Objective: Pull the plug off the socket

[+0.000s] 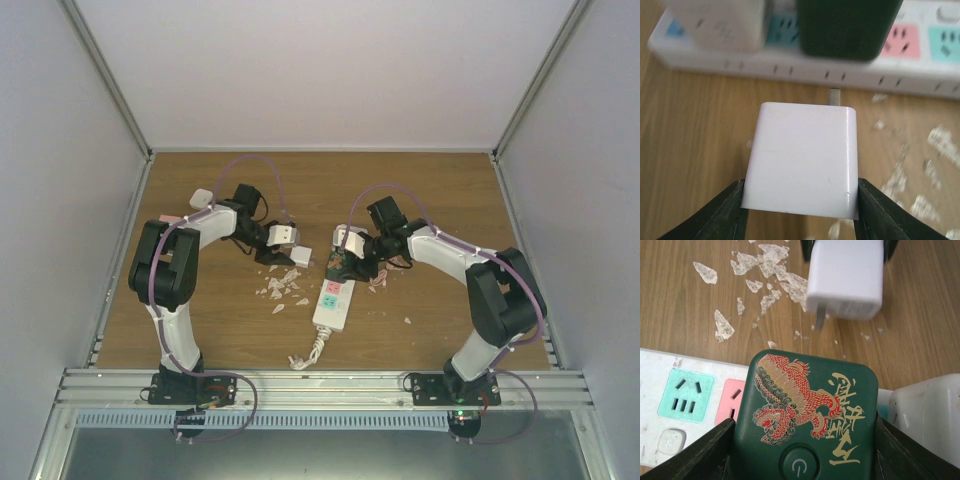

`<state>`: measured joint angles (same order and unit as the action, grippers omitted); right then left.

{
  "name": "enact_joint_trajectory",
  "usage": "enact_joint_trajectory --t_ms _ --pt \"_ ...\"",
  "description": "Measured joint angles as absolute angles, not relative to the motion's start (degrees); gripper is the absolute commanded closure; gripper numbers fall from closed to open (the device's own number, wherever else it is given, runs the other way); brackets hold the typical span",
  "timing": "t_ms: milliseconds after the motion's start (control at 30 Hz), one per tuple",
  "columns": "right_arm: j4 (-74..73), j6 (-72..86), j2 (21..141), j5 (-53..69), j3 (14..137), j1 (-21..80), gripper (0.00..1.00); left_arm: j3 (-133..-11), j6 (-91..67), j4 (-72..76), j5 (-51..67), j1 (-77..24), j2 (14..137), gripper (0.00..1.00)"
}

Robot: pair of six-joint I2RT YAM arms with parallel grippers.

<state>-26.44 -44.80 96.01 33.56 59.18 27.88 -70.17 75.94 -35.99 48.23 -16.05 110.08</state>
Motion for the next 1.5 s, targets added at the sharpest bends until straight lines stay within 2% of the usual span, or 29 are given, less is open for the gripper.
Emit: enact_joint_trajectory --t_ms 300,500,733,967,1200,1367,1500 --pt "-29.98 -44.51 96.44 32.08 60.99 27.38 0.84 -71.11 76.66 -38.17 43.53 -13.06 108.9 0.75" --pt "-30.2 -44.05 96.42 31.46 61.19 27.73 0.78 -71.33 75.35 -38.15 42.54 -8.82 108.9 0.74" --pt "-30.17 -43.66 96.31 31.09 61.19 28.01 0.69 -72.55 68.55 -36.05 39.05 0.97 109.32 0.73" --pt "-30.15 -43.03 96.09 30.5 61.21 28.23 0.61 -80.82 55.68 -29.36 34.85 6.83 115.79 0.72" --pt "-30.13 -42.7 95.98 30.28 61.21 28.34 0.5 -86.21 47.31 -26.17 30.55 7.64 121.27 0.71" --pt "-30.2 -42.61 95.98 30.28 61.3 28.34 0.36 -88.6 44.18 -25.21 29.28 7.64 124.62 0.69" --pt "-30.2 -42.59 95.9 30.13 61.32 28.36 0.27 -89.17 43.0 -24.14 28.27 7.64 125.19 0.61"
